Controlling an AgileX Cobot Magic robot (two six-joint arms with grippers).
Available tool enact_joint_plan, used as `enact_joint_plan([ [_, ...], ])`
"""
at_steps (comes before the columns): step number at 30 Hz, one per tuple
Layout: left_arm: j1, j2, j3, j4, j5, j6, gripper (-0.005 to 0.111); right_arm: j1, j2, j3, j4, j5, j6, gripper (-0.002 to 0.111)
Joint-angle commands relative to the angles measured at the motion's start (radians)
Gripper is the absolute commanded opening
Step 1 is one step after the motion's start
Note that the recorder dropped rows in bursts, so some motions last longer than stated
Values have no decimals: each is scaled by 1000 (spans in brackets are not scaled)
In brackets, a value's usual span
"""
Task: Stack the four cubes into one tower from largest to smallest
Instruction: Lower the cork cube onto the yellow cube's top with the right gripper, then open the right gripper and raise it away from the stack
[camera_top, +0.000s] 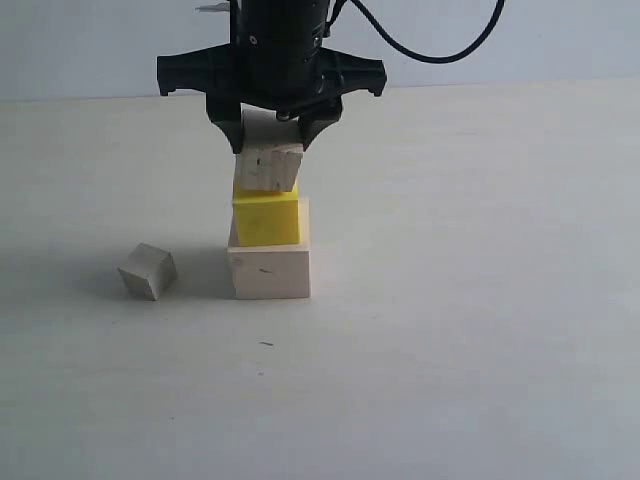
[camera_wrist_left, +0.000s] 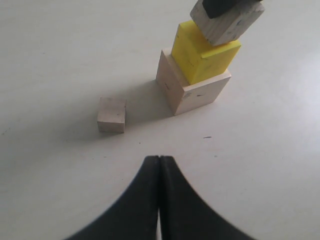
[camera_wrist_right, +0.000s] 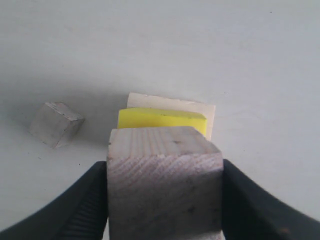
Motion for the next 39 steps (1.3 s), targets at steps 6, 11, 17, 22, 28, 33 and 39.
enact_joint_plan([
  [6,1,1,2,-6,-12,4,0,1,-1,2,-3,-6,-1,62],
  [11,1,1,2,-6,-12,4,0,1,-1,2,-1,-6,1,64],
  [17,1,1,2,-6,-12,4,0,1,-1,2,33,-6,5,64],
  [22,1,1,2,-6,-12,4,0,1,-1,2,44,-6,5,64],
  [28,1,1,2,-6,-12,4,0,1,-1,2,69,-6,5,64],
  [33,1,1,2,-6,-12,4,0,1,-1,2,69,-6,5,64],
  [39,1,1,2,-6,-12,4,0,1,-1,2,69,-6,5,64],
])
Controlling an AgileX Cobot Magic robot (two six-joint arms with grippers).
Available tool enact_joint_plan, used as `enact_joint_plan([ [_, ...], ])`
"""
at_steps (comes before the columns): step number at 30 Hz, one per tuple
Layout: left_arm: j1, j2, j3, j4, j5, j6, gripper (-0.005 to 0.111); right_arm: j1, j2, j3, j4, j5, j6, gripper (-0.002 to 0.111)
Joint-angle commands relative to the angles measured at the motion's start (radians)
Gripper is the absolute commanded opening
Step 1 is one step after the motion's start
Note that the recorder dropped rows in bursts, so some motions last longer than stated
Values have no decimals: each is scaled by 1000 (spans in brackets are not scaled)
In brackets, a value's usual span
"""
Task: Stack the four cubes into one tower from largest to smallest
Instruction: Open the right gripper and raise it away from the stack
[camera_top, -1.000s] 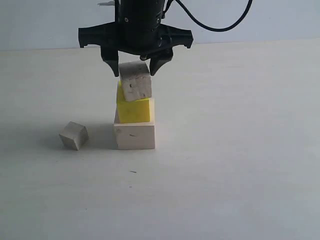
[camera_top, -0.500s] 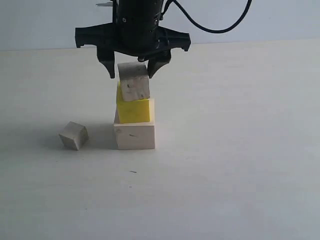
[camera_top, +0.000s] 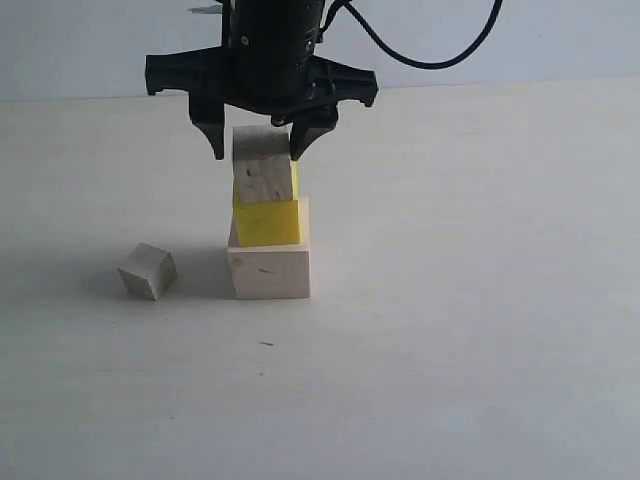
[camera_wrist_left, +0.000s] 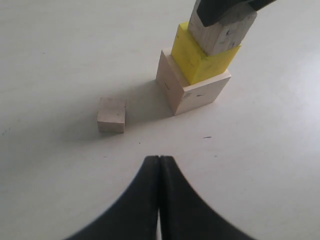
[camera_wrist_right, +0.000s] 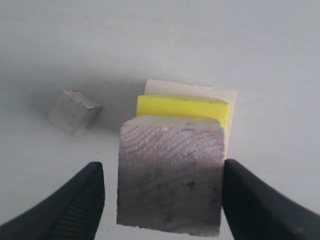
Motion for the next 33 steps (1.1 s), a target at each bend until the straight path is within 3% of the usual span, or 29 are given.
enact_joint_plan([
  [1,1,1,2,-6,-12,4,0,1,-1,2,2,-6,5,64],
  [12,1,1,2,-6,-12,4,0,1,-83,-23,-2,-6,5,64],
  [16,1,1,2,-6,-6,4,0,1,-136,-23,-104,-6,-24,63],
  [19,1,1,2,-6,-3,4,0,-1,-174,-23,-132,-6,-181,49],
  [24,1,1,2,-6,-3,4,0,-1,-224,-23,-130,-6,-345,0],
  [33,1,21,2,-6,-41,-41,0,8,-414,57,-219,-39,-384,0],
])
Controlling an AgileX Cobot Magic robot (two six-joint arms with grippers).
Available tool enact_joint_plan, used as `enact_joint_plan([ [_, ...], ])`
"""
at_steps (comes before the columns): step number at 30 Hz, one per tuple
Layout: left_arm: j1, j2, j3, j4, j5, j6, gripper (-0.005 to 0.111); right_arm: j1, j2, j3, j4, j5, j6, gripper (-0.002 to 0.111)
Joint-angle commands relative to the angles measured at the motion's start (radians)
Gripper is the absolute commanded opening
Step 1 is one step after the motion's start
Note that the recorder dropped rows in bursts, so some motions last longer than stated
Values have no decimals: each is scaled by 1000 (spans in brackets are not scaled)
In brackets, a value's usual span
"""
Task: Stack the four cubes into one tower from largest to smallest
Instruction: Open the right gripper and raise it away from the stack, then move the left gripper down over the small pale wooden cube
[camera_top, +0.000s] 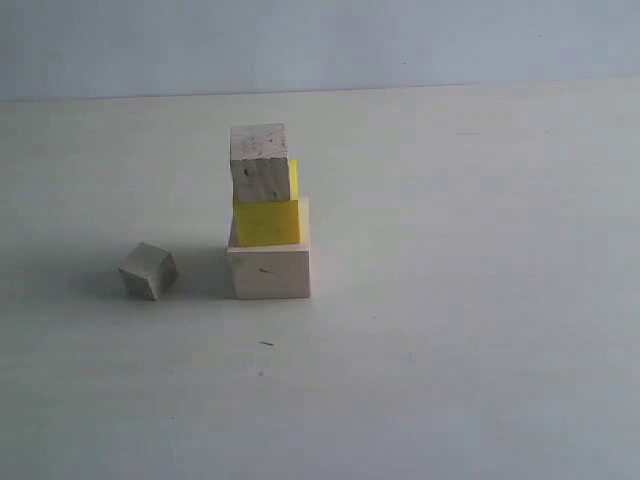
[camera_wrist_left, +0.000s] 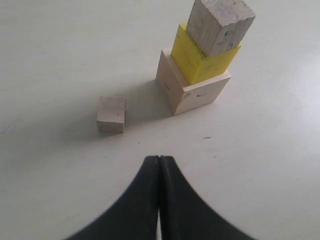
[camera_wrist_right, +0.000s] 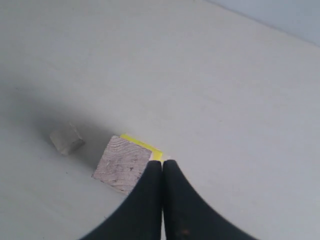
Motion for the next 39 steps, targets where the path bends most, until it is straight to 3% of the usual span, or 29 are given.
enact_joint_plan([
  [1,1,30,2,-6,-52,-23,0,6,-148,96,-41,-67,-14,0],
  [10,1,287,0,51,-168,-7,0,6,-475,494,9,-110,21,0],
  [18,1,588,-96,51,-164,0,0,6,-802,850,27,-203,120,0],
  [23,1,709,-178,101,-219,16,0,6,-949,975,27,-203,142,0],
  [27,1,798,-247,174,-164,16,2,6,-1021,1018,27,-190,142,0],
  [30,1,863,-273,206,-137,16,13,6,-1052,1025,27,-171,142,0],
  [35,1,936,-282,208,-163,19,53,6,-1067,1030,27,-161,130,0],
  [39,1,965,-282,210,-195,19,71,6,-1067,1030,27,-159,86,0],
])
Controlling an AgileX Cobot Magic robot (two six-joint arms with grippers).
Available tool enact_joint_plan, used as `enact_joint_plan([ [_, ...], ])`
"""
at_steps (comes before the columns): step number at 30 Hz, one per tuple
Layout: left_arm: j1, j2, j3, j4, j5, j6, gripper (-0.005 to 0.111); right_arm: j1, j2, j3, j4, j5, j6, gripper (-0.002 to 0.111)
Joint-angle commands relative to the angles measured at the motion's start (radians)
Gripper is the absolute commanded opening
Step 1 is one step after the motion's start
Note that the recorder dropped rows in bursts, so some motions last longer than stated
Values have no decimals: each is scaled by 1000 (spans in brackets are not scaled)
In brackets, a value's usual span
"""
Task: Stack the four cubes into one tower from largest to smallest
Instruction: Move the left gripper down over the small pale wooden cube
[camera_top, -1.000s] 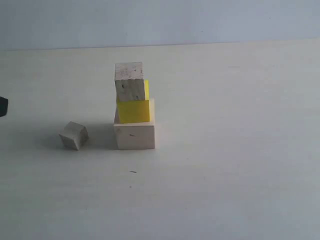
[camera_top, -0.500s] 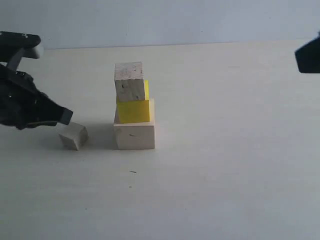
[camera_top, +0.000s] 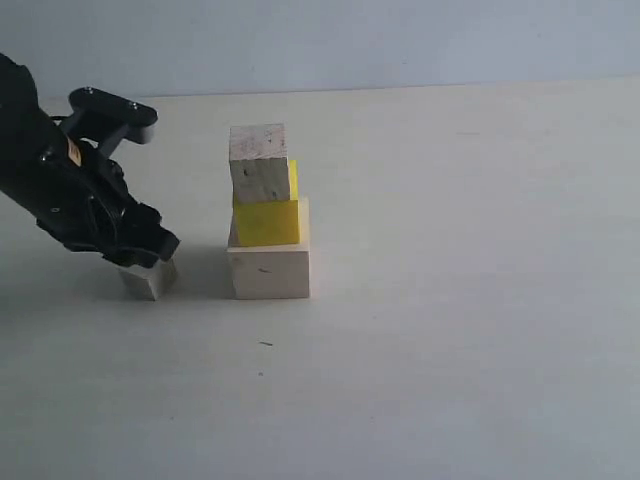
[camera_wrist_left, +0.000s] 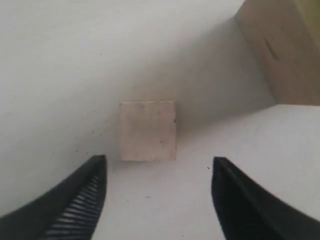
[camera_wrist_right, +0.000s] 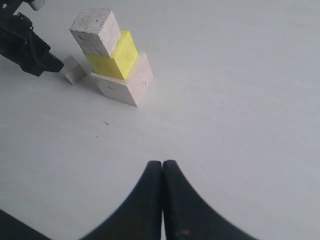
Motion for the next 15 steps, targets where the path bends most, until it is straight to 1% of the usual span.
enact_joint_plan([
  [1,1,32,-7,5,-41,3,72,2,-6,4,-3,-1,-51,0],
  [7,1,75,-7,8,-89,15,71,2,-6,4,-3,-1,-75,0],
  [11,1,115,-7,42,-126,33,71,2,-6,4,-3,-1,-75,0],
  [15,1,155,-7,55,-133,33,71,2,-6,4,2,14,-75,0],
])
